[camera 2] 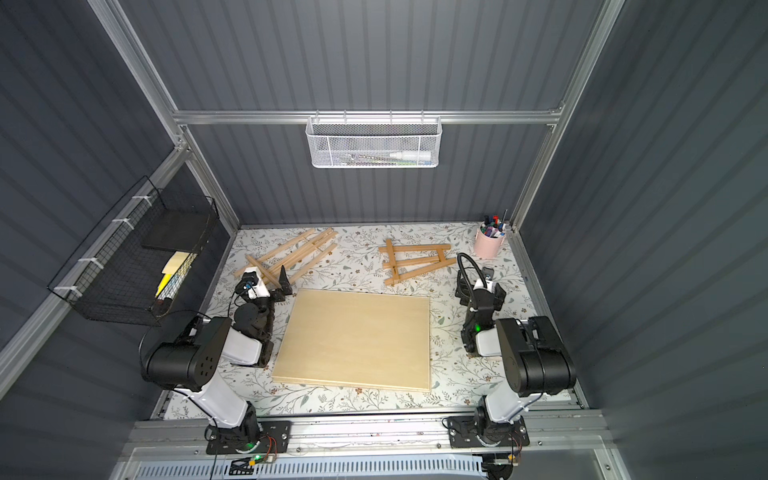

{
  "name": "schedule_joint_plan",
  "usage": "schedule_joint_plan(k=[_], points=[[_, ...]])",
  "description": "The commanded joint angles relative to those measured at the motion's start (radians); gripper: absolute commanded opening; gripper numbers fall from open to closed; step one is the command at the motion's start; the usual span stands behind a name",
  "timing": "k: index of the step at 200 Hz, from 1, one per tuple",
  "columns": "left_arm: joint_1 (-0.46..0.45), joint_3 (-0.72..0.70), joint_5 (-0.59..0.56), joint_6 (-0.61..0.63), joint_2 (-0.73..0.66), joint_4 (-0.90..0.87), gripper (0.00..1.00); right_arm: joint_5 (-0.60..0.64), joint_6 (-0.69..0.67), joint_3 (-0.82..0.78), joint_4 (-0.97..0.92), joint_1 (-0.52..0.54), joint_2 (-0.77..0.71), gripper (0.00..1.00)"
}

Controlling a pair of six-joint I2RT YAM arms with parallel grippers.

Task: Disassemble the easel
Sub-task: Reset both arms

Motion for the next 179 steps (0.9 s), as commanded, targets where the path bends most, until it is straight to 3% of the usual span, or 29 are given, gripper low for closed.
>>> schedule_joint_plan(k=[1, 49, 69, 179], points=[[0.006, 0.02, 0.009, -0.012, 0.007, 0.151, 0.99, -0.048, -0.016, -0.028, 0.089, 0.002, 0.036, 0.99], [0.006, 0.02, 0.009, -0.012, 0.006, 0.151, 0.99, 0.025, 0.0, -0.012, -0.021, 0.036, -0.013, 0.99], [0.007, 0.02, 0.01, -0.012, 0.007, 0.15, 1.0, -0.014, 0.036, -0.003, -0.04, -0.005, -0.011, 0.99], [0.006, 0.014, -0.008, -0.019, 0.004, 0.156, 0.99, -0.014, 0.046, -0.004, -0.055, -0.005, -0.023, 0.99]])
